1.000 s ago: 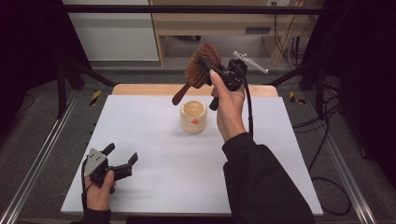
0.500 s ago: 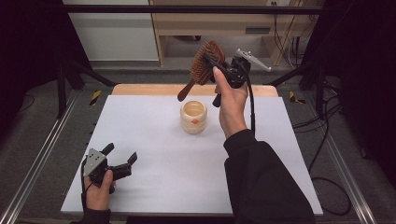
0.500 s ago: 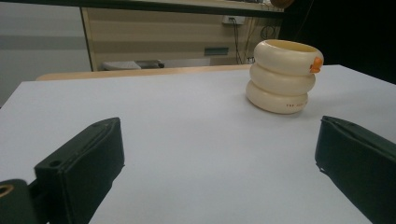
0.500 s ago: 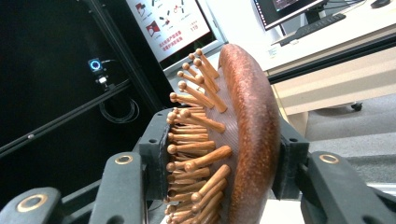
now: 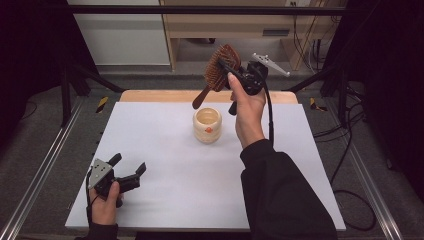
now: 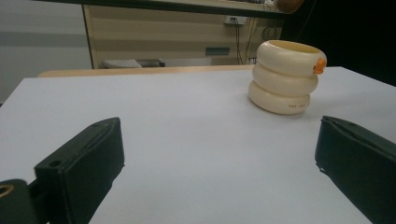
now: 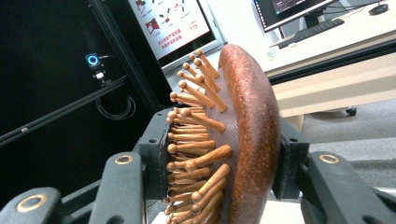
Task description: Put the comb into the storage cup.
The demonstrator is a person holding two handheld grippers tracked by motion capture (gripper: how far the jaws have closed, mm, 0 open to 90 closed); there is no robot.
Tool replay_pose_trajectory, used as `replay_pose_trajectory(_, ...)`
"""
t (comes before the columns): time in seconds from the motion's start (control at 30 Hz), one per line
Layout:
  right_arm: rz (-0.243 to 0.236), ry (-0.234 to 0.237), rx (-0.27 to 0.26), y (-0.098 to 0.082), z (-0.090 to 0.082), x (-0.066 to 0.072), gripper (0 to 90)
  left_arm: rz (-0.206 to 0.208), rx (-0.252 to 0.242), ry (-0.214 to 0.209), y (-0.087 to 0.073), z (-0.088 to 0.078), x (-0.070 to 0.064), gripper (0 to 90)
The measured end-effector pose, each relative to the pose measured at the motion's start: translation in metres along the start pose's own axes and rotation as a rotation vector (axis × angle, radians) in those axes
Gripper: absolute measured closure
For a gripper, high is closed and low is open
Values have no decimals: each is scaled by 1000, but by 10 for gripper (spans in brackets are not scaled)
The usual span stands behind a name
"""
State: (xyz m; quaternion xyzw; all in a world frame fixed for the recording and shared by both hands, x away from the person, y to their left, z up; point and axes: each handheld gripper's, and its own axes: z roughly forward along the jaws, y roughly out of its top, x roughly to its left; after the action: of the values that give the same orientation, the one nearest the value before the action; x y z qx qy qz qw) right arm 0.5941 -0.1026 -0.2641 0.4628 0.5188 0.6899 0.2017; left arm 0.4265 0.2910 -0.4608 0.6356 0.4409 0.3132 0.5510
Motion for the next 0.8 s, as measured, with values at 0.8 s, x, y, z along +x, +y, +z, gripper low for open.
replay_pose_trajectory(0.8, -35, -37, 31, 4, -5, -9, 500, 5, 8, -18, -1, 2, -2, 14)
